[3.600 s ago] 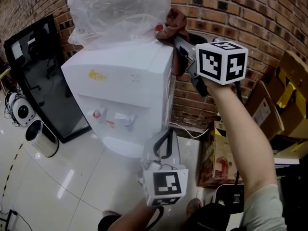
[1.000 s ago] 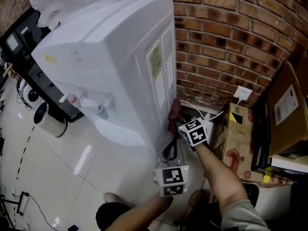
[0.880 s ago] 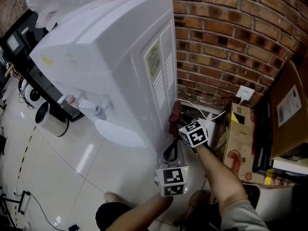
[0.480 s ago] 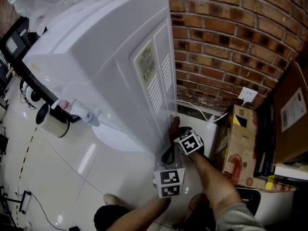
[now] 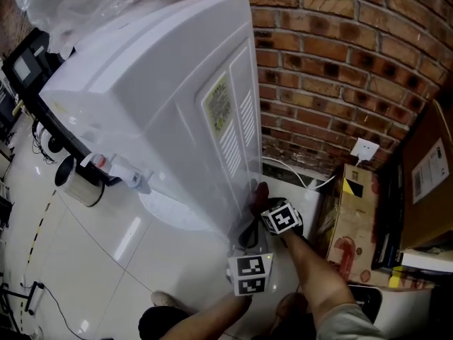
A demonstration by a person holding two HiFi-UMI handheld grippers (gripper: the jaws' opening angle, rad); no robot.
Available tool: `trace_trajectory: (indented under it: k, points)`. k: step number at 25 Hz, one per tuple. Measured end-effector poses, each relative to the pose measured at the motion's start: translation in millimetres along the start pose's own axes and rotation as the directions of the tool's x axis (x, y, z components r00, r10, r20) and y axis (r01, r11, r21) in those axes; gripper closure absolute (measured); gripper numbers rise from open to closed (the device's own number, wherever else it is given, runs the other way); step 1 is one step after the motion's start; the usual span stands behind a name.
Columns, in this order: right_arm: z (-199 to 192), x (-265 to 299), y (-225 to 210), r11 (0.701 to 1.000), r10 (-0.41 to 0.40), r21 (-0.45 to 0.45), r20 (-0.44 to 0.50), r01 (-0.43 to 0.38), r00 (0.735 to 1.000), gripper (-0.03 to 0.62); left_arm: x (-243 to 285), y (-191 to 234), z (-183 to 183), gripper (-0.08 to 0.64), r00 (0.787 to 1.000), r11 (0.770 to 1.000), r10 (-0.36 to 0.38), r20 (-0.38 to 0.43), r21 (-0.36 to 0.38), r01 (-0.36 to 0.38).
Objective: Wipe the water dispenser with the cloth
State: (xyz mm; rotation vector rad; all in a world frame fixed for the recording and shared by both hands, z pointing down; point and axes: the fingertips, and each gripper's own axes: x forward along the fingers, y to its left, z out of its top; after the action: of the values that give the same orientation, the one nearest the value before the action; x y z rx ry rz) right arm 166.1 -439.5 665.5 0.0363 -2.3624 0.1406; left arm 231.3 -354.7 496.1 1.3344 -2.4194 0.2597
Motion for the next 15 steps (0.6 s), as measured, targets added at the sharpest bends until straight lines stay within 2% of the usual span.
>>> trace_trajectory:
  k: [4, 7, 10, 12, 15]
  points:
    - [32.4, -42.8, -17.9, 1.000, -0.007, 0.029, 0.099, 0.004, 0.995, 0.494, -13.1, -7.2, 23.6, 0.560, 0.999, 0.999, -0.030, 0.031, 0.025, 0.029]
    - [80.1, -100.3, -40.1, 0.998, -0.036, 0.066, 0.230, 0.022, 0.972, 0.494, -24.0, -8.0, 64.9, 0.560, 0.993, 0.996, -0.064, 0.100, 0.060, 0.059]
    - [145.0, -177.3, -53.0, 0.991, -0.084, 0.127, 0.419, 0.033, 0.904, 0.495, -39.1, -7.5, 116.6, 0.560, 0.980, 0.989, -0.094, 0.177, 0.128, 0.072]
    - [190.7, -228.8, -50.4, 0.995, -0.092, 0.074, 0.505, 0.063, 0.858, 0.495, -51.9, -12.9, 146.4, 0.560, 0.970, 0.986, -0.116, 0.212, 0.143, 0.086]
    - [264.2, -302.9, -38.4, 0.991, -0.077, -0.044, 0.603, 0.130, 0.794, 0.495, -72.3, -28.3, 192.5, 0.560, 0.955, 0.983, -0.163, 0.247, 0.127, 0.135]
